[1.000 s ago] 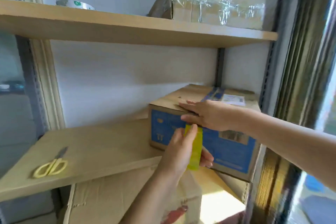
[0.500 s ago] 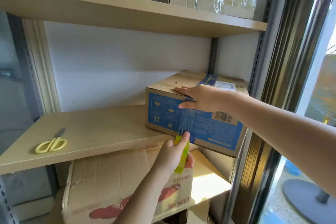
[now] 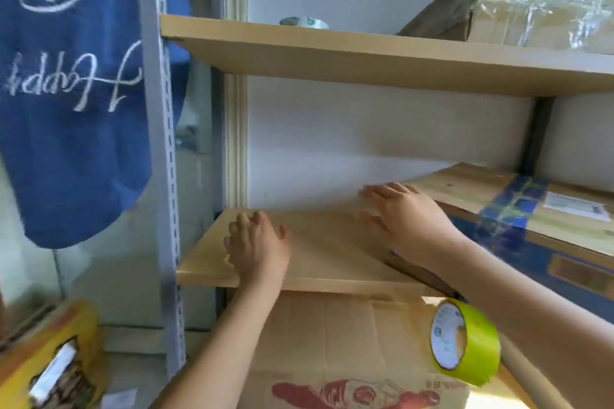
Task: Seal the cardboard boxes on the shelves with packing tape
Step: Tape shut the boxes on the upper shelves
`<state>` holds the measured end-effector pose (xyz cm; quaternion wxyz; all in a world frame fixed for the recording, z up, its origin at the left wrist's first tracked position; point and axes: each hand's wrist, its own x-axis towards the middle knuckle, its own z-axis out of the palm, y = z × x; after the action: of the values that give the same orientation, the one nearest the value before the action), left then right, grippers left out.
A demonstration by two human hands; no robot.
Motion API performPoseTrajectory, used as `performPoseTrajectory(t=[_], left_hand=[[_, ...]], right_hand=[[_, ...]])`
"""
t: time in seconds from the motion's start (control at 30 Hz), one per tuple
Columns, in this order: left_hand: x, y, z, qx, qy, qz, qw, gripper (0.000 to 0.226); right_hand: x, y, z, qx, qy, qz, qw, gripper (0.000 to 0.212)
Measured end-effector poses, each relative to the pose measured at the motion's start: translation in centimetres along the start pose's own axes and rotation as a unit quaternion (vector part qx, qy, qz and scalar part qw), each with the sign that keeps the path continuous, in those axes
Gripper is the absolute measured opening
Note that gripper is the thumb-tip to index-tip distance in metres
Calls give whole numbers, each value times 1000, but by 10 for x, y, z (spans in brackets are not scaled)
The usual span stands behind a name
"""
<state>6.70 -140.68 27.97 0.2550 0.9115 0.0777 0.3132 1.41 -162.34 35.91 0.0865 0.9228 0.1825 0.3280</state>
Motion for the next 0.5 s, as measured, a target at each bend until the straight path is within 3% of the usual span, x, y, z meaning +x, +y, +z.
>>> performPoseTrajectory(t=[0.1, 0.2, 0.27, 0.37, 0.43, 0.5], left_hand=[[34, -37, 10, 103, -182, -86, 974, 60], [38, -44, 6, 101, -198, -76, 972, 41], [32, -45, 2, 79, -171, -46, 981, 28], [22, -46, 6, -46, -124, -26, 991, 16], [13, -34, 8, -225, -118, -40, 966, 11], [-1, -14, 4, -397, -105, -61, 910, 16]], right_hand=[[30, -64, 34, 95, -18, 22, 995, 25], [40, -97, 72, 213, -58, 110, 969, 24], [40, -107, 92, 361, -85, 191, 909, 26], [34, -120, 99, 541, -113, 287, 782, 25], [30, -120, 95, 610, -121, 307, 721, 26], [19, -118, 79, 677, -144, 303, 655, 26]])
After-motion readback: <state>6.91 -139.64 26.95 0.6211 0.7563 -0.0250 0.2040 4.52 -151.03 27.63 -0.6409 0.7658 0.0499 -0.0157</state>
